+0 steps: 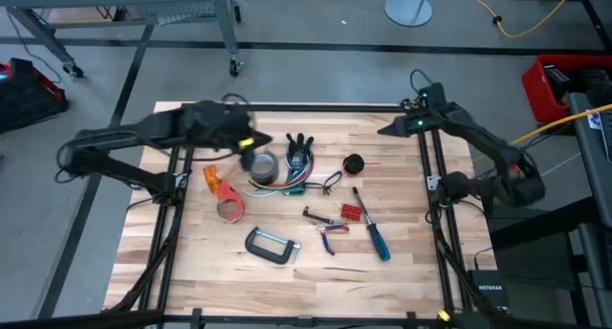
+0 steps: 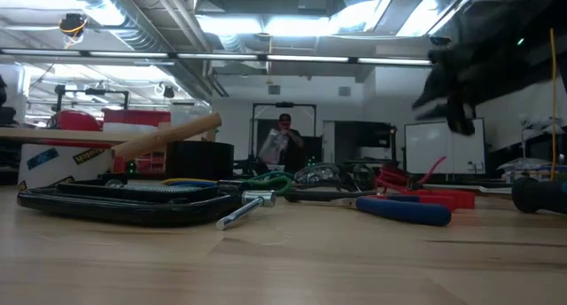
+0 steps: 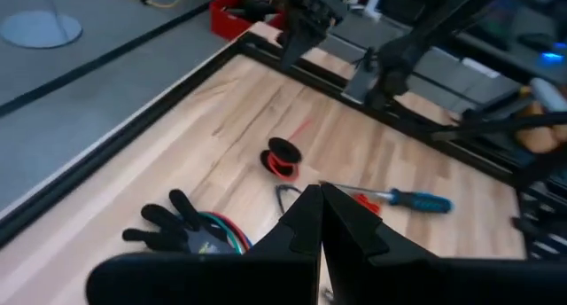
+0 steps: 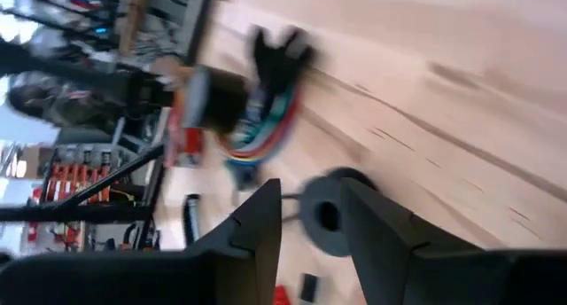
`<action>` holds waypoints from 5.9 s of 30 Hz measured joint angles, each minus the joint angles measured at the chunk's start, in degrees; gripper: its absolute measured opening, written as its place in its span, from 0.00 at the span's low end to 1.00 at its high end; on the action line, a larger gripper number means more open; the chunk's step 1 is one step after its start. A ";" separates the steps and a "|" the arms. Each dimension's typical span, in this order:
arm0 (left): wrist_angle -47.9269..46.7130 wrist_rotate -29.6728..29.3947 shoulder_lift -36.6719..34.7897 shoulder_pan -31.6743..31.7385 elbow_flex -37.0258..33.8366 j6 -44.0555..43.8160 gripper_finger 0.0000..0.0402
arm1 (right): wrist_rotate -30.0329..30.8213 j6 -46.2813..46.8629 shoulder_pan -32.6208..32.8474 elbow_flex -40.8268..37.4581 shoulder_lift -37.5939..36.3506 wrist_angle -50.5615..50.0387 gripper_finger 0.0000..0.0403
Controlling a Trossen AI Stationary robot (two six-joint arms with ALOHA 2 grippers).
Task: Coil cords
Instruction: Return to Home Position
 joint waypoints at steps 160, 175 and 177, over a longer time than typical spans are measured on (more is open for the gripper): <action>75.54 9.78 -22.48 2.36 -73.75 16.79 0.00 | 52.22 1.16 66.12 -36.85 -34.78 38.91 0.30; 58.28 9.66 -22.48 2.36 -73.75 17.12 0.00 | 52.27 1.42 66.12 -36.96 -34.80 27.29 0.30; 55.67 9.66 -22.48 2.36 -73.75 17.16 0.00 | 52.27 1.42 66.11 -36.97 -34.78 27.29 0.30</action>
